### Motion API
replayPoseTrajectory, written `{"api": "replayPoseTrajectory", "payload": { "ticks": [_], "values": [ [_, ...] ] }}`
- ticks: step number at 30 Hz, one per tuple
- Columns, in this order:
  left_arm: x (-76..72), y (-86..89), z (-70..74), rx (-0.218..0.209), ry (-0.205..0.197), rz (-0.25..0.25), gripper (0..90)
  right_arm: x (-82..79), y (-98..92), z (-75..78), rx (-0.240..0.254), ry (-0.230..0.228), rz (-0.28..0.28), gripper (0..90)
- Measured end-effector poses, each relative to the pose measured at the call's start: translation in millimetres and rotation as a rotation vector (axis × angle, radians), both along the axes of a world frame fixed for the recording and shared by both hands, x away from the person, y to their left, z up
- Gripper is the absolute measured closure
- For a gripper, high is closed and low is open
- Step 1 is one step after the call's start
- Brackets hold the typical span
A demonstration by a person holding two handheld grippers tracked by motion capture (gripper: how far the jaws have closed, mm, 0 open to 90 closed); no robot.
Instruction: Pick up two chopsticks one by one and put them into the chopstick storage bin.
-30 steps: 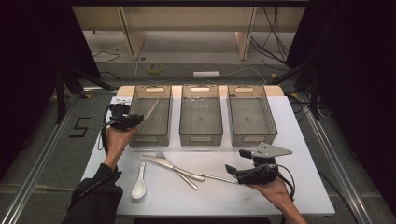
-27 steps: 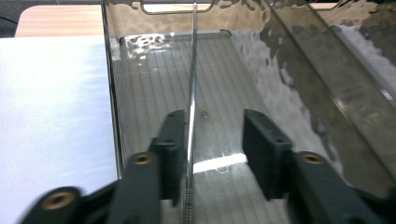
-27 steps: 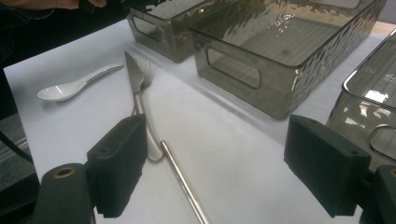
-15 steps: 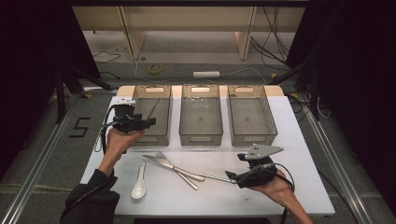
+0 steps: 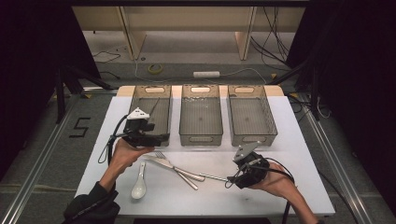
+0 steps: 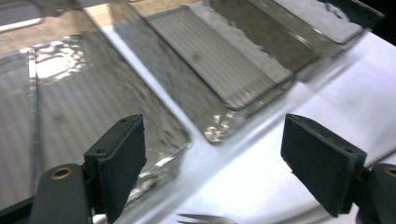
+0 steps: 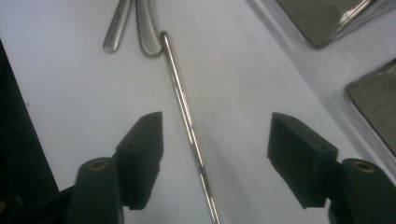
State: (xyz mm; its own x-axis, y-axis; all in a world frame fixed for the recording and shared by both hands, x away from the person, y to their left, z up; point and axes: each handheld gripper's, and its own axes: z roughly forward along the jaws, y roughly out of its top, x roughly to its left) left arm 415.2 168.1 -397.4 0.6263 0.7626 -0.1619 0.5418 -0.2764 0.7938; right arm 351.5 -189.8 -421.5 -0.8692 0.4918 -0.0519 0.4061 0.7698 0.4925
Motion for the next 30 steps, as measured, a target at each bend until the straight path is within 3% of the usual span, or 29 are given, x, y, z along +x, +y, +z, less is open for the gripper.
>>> {"api": "replayPoseTrajectory", "payload": {
  "ticks": [5,13,19,30],
  "values": [
    [-14.4,-10.4,-5.0,-0.005,0.006,-0.047,19.7,4.9,4.3,-2.2,-0.085,0.029,0.029,43.6],
    [-35.3,-22.9,-13.4,-0.018,0.009,-0.105,17.5,10.7,11.3,-13.5,-0.167,0.091,0.056,48.1],
    [-47.6,-28.1,-14.9,-0.027,-0.014,-0.142,16.6,12.7,16.4,-20.7,-0.227,0.119,0.076,55.2],
    [-59.9,-35.1,-18.7,-0.008,-0.022,-0.172,16.5,14.5,20.2,-27.3,-0.261,0.146,0.103,67.6]
  ]
}}
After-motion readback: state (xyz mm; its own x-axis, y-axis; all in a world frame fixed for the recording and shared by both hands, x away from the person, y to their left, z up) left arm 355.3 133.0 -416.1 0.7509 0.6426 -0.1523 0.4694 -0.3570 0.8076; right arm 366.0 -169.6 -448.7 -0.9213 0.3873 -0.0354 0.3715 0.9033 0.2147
